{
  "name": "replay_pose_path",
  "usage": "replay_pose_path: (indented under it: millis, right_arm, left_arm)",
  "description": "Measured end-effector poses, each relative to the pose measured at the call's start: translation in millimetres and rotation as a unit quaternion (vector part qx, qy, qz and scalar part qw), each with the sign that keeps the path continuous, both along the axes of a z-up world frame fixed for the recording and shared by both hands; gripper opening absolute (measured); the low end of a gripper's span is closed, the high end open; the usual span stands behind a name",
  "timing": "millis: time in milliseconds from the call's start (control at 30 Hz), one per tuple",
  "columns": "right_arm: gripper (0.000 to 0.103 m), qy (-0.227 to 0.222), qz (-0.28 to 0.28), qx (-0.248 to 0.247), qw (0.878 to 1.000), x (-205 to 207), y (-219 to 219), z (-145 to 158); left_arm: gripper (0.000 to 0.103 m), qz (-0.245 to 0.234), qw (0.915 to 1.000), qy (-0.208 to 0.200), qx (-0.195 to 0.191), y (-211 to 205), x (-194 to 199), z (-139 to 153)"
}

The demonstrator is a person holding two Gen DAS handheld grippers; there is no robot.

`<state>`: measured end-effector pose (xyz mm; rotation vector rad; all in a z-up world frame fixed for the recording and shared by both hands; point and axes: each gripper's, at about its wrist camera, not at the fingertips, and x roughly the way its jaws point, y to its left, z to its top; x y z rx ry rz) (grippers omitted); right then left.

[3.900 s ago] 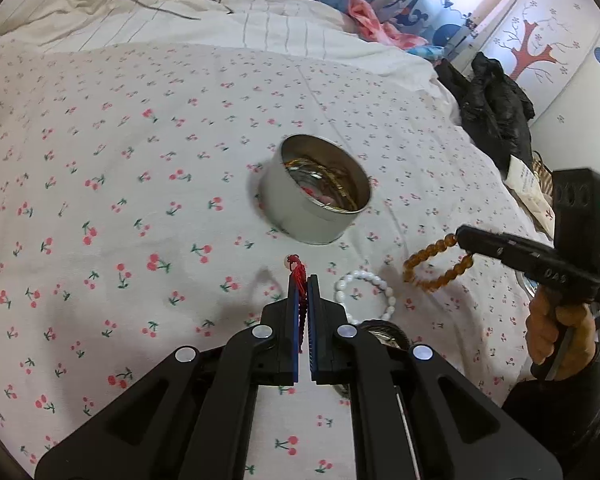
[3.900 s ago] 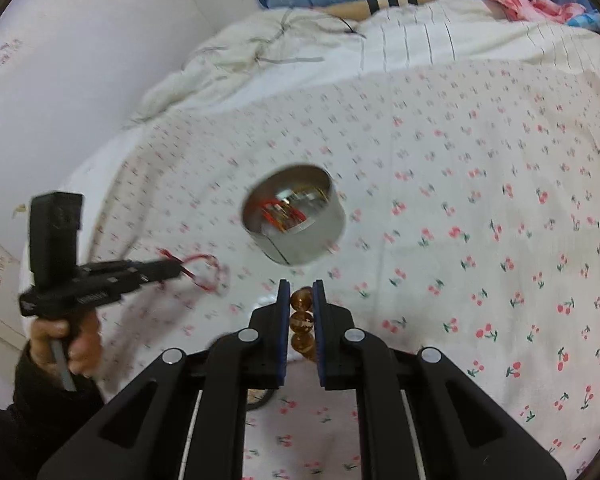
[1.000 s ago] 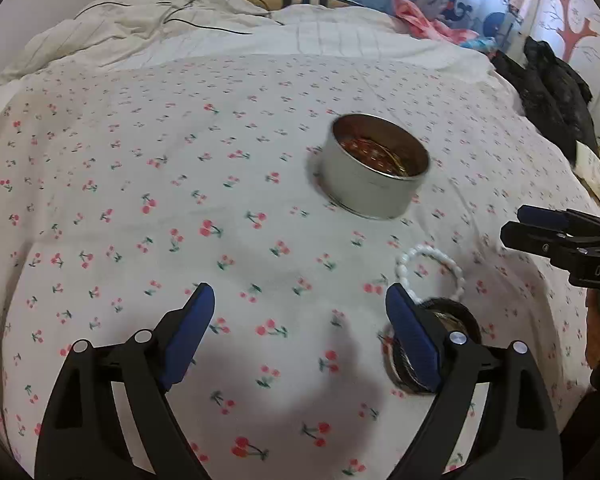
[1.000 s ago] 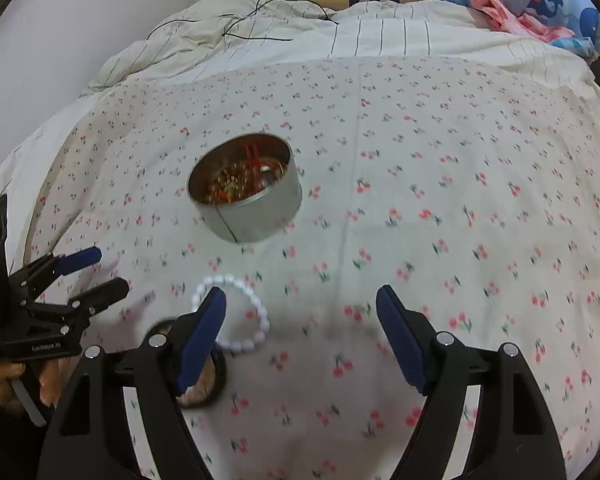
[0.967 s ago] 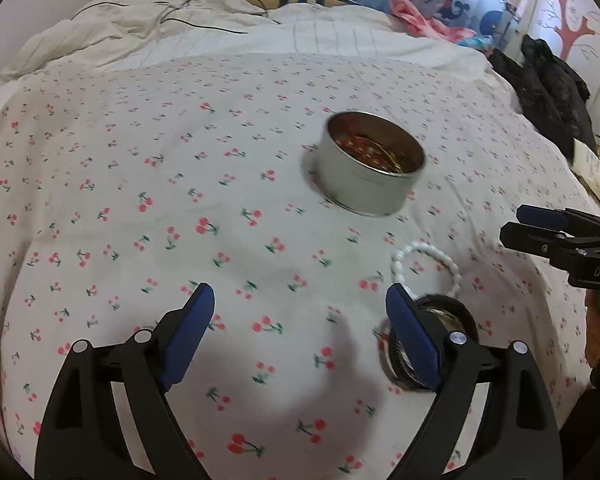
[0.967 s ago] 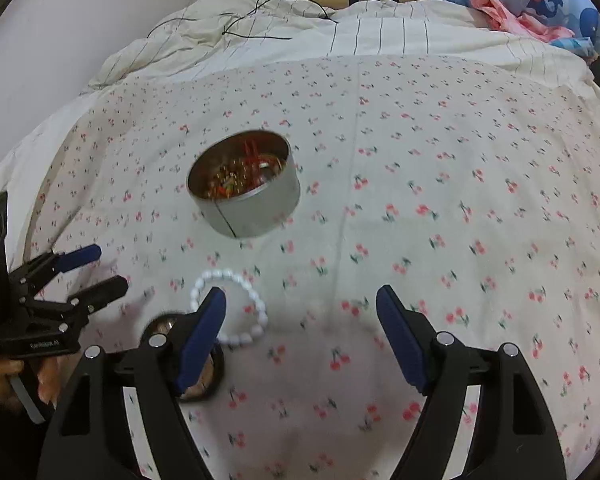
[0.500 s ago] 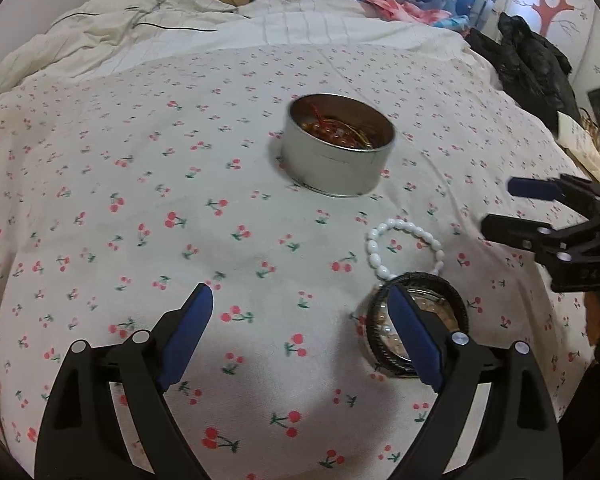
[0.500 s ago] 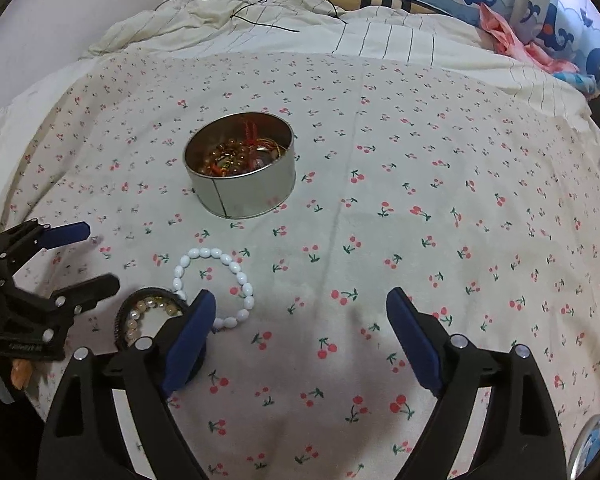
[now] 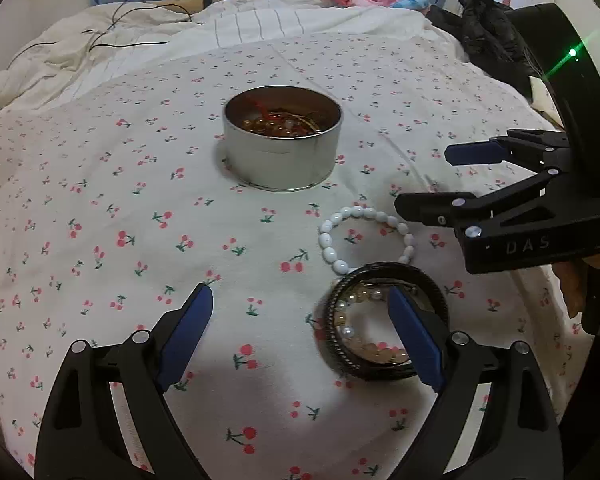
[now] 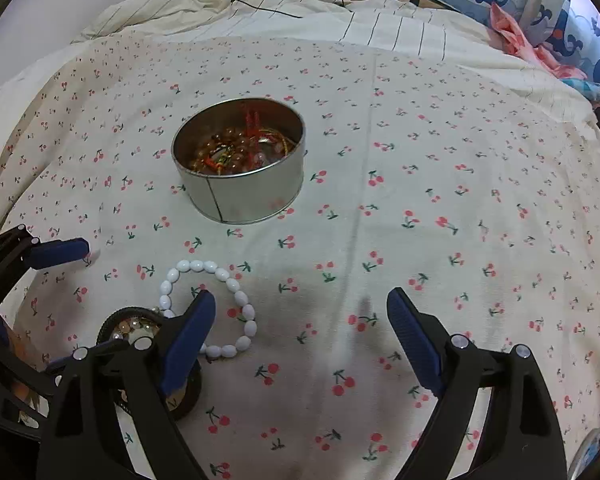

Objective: Organize jewelry
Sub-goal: 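Grasp the black braided bracelet with the left gripper and lift it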

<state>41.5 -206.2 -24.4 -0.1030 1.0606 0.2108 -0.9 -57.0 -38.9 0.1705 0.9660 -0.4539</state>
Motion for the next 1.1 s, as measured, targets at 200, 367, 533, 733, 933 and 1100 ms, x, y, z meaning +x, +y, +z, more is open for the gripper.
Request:
replay_pose_path:
  millis: [200, 367, 533, 733, 933, 1100]
  right_arm:
    - [0.087, 0.002, 0.002, -0.009, 1.000, -1, 5, -7]
    - [0.087, 0.007, 0.005, -0.014, 1.000, 0, 8, -10]
    - [0.088, 0.011, 0.001, -0.019, 1.000, 2, 9, -13]
    - [0.088, 0.022, 0.001, -0.029, 0.999, 3, 9, -18]
    - [0.089, 0.027, 0.002, -0.032, 0.999, 3, 8, -20]
    - [0.090, 0.028, 0.008, -0.036, 0.999, 2, 10, -21]
  left_arm:
    - [0.085, 0.023, 0.9997, 0.013, 0.000, 7, 5, -5]
    - [0.085, 0.021, 0.9992, 0.013, 0.030, 3, 6, -11]
    - [0.085, 0.039, 0.9984, 0.032, 0.024, 13, 12, -15]
    - [0.085, 0.058, 0.9966, 0.058, -0.007, 28, 21, -16]
    - [0.085, 0.069, 0.9956, 0.061, -0.018, 35, 23, -16]
    - [0.085, 0.043, 0.9936, 0.082, -0.065, 30, 21, -15]
